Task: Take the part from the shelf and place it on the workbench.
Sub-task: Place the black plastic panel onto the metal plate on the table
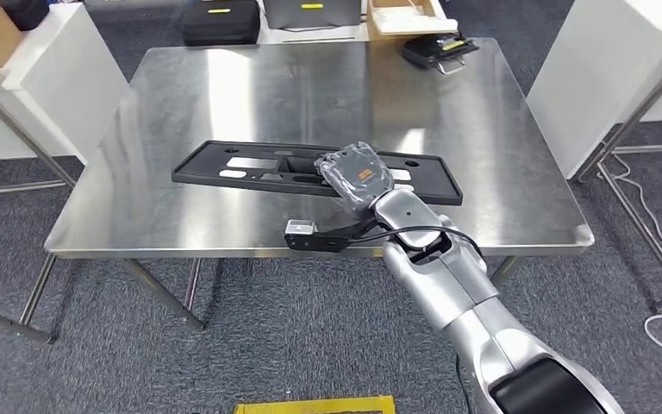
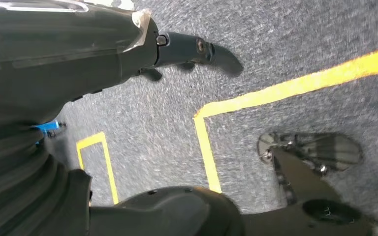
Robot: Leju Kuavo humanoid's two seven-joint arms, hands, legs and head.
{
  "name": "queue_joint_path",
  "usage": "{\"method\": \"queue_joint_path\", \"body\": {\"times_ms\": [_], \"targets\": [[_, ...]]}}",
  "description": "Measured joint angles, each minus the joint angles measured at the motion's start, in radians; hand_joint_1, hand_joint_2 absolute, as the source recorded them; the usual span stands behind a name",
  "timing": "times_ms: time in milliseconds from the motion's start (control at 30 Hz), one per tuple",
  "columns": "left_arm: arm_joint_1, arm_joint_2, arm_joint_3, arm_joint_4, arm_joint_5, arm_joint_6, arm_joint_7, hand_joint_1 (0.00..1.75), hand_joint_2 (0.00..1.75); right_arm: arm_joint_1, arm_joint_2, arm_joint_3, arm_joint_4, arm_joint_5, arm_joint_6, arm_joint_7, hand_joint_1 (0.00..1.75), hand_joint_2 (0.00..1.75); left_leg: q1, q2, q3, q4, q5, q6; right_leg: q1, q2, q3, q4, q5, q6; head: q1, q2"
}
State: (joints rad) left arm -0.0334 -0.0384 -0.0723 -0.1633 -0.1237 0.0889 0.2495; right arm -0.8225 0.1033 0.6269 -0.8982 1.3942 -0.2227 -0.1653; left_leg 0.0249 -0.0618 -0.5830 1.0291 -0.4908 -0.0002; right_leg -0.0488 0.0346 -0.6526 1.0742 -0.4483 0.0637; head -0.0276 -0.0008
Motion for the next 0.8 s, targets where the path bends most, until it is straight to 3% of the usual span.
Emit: {"method": "queue_joint_path", "body": {"times_ms": [67,133,233,267,300,333,400,433,500,533,633,733,800], "targets": [[0.001,0.0,0.0,0.0,-0.001,0.0,0.0,0.0,1.75,0.004,0.001,0.0,0.003,0.001,0.0,0.001,1.75,1.75,0.005,0.003,-0.002,0.01,-0.009,-0.005,-0.002,0.0,0.002,0.0,-0.01,-0.022,-0.01,0.0],[0.0,0.001,0.0,0.0,-0.002,-0.001,0.0,0.0,1.75,0.003,0.003,0.0,0.003,0.002,0.0,0.001,1.75,1.75,0.01,0.026,-0.027,0.066,-0.031,-0.01,0.002,-0.003,0.014,0.0,-0.021,-0.037,-0.014,0.0],[-0.002,-0.001,0.0,0.0,-0.002,-0.001,0.0,0.0,1.75,0.004,0.003,0.0,0.004,0.004,0.0,0.001,1.75,1.75,0.009,0.056,-0.145,0.253,-0.084,-0.009,0.015,-0.012,0.036,-0.001,-0.04,-0.055,-0.015,0.0],[-0.002,-0.001,0.0,0.0,-0.002,-0.001,0.0,0.0,1.75,0.005,0.003,0.0,0.004,0.005,0.0,0.001,1.75,1.75,0.008,0.058,-0.178,0.29,-0.083,-0.005,0.019,-0.014,0.043,-0.001,-0.047,-0.057,-0.015,0.0],[-0.001,-0.001,0.0,0.0,-0.002,-0.001,0.0,0.0,1.75,0.006,0.003,0.0,0.004,0.006,0.0,0.001,1.75,1.75,0.005,0.059,-0.197,0.295,-0.062,0.002,0.024,-0.015,0.053,-0.001,-0.054,-0.059,-0.015,0.0],[0.0,-0.001,0.0,0.0,-0.003,0.0,0.0,0.0,1.75,0.006,0.003,0.0,0.004,0.007,0.0,0.001,1.75,1.75,0.0,0.059,-0.195,0.262,-0.022,0.014,0.03,-0.016,0.065,-0.002,-0.063,-0.06,-0.015,0.0],[0.0,-0.001,0.0,0.0,-0.003,0.0,0.0,0.0,1.75,0.006,0.004,0.0,0.004,0.008,0.0,0.001,1.75,1.75,-0.016,0.061,-0.154,0.139,0.066,0.05,0.036,-0.018,0.09,-0.01,-0.078,-0.063,-0.014,0.0],[0.0,-0.001,0.0,0.0,-0.003,0.001,0.0,0.0,1.75,0.005,0.004,0.0,0.004,0.009,0.0,0.001,1.75,1.75,-0.026,0.064,-0.132,0.089,0.091,0.069,0.039,-0.019,0.103,-0.019,-0.083,-0.063,-0.011,0.0],[-0.001,0.001,0.0,0.001,-0.004,0.002,0.0,0.0,1.75,0.005,0.003,0.0,0.005,0.01,0.001,0.001,1.75,1.75,-0.04,0.071,-0.1,0.032,0.092,0.096,0.039,-0.024,0.123,-0.041,-0.081,-0.055,-0.008,0.0],[-0.001,0.001,0.0,0.002,-0.005,0.001,0.0,0.0,1.75,0.004,0.003,0.0,0.005,0.01,0.001,0.001,1.75,1.75,-0.046,0.071,-0.084,0.008,0.089,0.102,0.041,-0.027,0.134,-0.051,-0.076,-0.046,-0.007,0.0],[0.001,0.0,0.003,0.001,-0.004,-0.005,-0.002,0.0,1.75,0.001,0.003,-0.001,0.004,0.01,0.001,0.001,1.75,1.75,-0.039,0.065,-0.028,-0.055,0.085,0.105,0.044,-0.031,0.124,-0.018,-0.076,-0.034,-0.009,0.0],[0.001,-0.005,0.009,0.001,-0.005,-0.004,-0.006,0.0,1.75,0.001,0.0,-0.001,0.005,0.008,0.001,0.001,1.75,1.75,-0.035,0.056,0.001,-0.068,0.072,0.098,0.041,-0.031,0.015,0.15,-0.122,-0.038,-0.009,0.0],[0.003,-0.009,0.011,0.001,-0.007,-0.003,-0.008,0.0,1.75,0.009,-0.005,0.0,0.006,0.009,0.001,0.001,1.75,1.75,-0.032,0.049,0.019,-0.068,0.054,0.086,0.036,-0.031,-0.049,0.198,-0.145,-0.032,-0.008,0.0]]}}
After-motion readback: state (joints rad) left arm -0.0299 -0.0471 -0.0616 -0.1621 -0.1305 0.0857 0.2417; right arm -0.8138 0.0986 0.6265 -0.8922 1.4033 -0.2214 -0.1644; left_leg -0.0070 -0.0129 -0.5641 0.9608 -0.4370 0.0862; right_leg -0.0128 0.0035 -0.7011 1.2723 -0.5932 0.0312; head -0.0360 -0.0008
